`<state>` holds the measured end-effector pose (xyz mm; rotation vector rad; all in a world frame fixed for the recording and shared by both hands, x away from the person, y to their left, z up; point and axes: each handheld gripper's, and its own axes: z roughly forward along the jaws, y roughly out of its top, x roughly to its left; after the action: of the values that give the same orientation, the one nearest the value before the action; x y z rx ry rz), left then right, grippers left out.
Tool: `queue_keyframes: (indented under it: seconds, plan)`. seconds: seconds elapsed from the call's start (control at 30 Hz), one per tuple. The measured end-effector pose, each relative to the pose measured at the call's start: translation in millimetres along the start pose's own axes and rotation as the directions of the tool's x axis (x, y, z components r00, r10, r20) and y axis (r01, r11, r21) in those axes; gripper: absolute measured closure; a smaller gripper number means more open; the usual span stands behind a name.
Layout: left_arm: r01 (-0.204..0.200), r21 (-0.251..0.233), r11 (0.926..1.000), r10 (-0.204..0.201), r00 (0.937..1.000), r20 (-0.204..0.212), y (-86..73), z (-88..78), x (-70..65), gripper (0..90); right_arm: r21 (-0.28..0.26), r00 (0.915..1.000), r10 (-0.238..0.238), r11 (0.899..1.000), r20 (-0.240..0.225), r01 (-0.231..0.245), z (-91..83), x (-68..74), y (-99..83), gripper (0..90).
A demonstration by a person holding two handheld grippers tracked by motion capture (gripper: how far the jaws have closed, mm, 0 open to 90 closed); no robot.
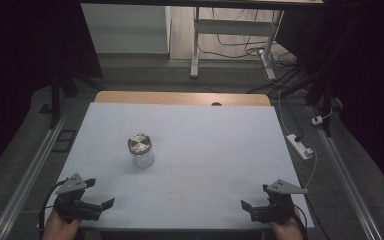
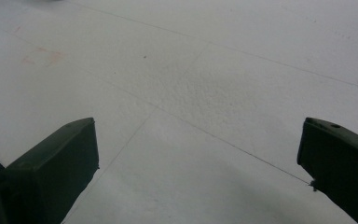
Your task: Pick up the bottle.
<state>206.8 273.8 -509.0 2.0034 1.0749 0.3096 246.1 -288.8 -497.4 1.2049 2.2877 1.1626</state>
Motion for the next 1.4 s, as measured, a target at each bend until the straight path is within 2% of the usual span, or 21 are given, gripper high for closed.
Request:
queue_keyframes:
  seconds: [0.2, 0.43, 0.57, 0.67, 0.8, 1.13, 1.4]
  plan:
    - [-0.002, -0.012, 0.9999, 0.002, 0.9998, 0.022, 5.3, 4.0, 4.4, 0.0, 0.0, 1.0, 0.001, 1.0, 0.001, -0.001, 0.1, -0.1, 0.0, 0.0]
    - [-0.049, -0.038, 0.998, 0.051, 0.9971, 0.056, 10.6, 13.8, 6.7, 0.0, -0.002, 1.0, 0.006, 1.0, 0.001, -0.006, 0.0, -0.3, 0.0, 0.0]
    - [-0.062, -0.051, 0.9968, 0.064, 0.997, 0.044, 15.4, 18.1, 7.4, 0.0, 0.001, 1.0, 0.003, 1.0, 0.002, -0.003, 0.2, -0.2, 0.1, 0.0]
    - [-0.058, -0.042, 0.9974, 0.059, 0.9978, 0.029, 19.5, 21.8, 9.7, 0.0, 0.004, 1.0, 0.001, 1.0, 0.004, -0.001, 0.4, 0.0, 0.1, 0.0]
    - [-0.045, -0.036, 0.9983, 0.047, 0.9984, 0.032, 25.0, 28.5, 14.2, 0.0, 0.005, 1.0, 0.002, 1.0, 0.004, -0.002, 0.9, 0.2, 0.2, 0.0]
    - [-0.046, -0.022, 0.9987, 0.047, 0.9984, 0.03, 41.4, 46.7, 22.4, 0.0, 0.011, 1.0, 0.001, 1.0, 0.004, -0.001, 1.3, 0.3, 0.3, 0.0]
    - [-0.023, -0.026, 0.9994, 0.023, 0.9994, 0.027, 56.8, 61.2, 33.1, 0.0, 0.012, 1.0, 0.002, 1.0, 0.001, -0.002, 1.4, 0.2, 0.4, 0.0]
